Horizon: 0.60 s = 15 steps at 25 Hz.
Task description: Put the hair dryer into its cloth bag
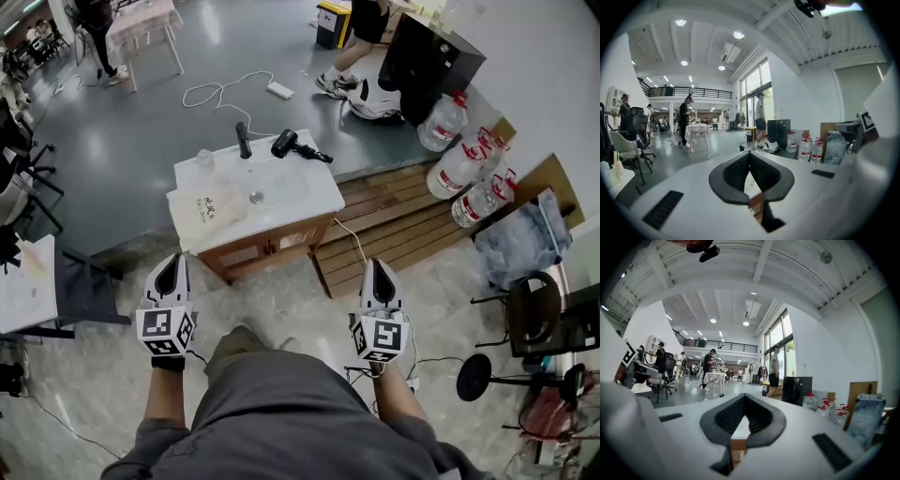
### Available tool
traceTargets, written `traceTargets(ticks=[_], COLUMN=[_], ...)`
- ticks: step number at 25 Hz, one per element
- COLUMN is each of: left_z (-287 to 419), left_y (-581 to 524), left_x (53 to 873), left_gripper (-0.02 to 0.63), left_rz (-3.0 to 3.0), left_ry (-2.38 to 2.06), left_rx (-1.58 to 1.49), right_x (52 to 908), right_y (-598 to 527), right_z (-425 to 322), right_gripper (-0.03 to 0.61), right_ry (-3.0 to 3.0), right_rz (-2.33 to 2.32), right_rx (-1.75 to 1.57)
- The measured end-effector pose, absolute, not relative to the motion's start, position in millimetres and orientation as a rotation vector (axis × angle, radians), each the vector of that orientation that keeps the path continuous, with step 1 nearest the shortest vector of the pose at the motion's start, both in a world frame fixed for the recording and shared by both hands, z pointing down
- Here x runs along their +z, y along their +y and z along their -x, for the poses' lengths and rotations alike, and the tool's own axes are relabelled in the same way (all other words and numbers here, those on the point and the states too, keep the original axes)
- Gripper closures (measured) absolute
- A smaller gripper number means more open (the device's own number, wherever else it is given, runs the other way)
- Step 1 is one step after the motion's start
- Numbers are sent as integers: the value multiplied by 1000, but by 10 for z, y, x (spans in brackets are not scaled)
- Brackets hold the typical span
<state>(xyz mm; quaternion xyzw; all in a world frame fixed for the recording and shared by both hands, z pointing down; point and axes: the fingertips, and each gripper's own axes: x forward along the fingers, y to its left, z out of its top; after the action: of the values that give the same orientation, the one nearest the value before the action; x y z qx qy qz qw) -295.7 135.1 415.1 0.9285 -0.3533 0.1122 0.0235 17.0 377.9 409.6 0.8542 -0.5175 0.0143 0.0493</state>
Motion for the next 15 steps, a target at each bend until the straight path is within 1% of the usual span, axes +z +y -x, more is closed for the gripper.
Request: traceTargets(ticks=[8,15], left_z=[2751,2272], left_y=[1097,585], left_x=[4178,4281], left_gripper=[611,611], left_rz=[-2866,-2883], left_ry=[-1118,-1045], left_rx=[356,352], right_x=[4159,4097], right_y=[3489,3091], right_z=[-454,-776], right_gripper=[577,577], right_ry=[-1585,-1525], right_rz=[-2601,-2595], right_rx=[55,33])
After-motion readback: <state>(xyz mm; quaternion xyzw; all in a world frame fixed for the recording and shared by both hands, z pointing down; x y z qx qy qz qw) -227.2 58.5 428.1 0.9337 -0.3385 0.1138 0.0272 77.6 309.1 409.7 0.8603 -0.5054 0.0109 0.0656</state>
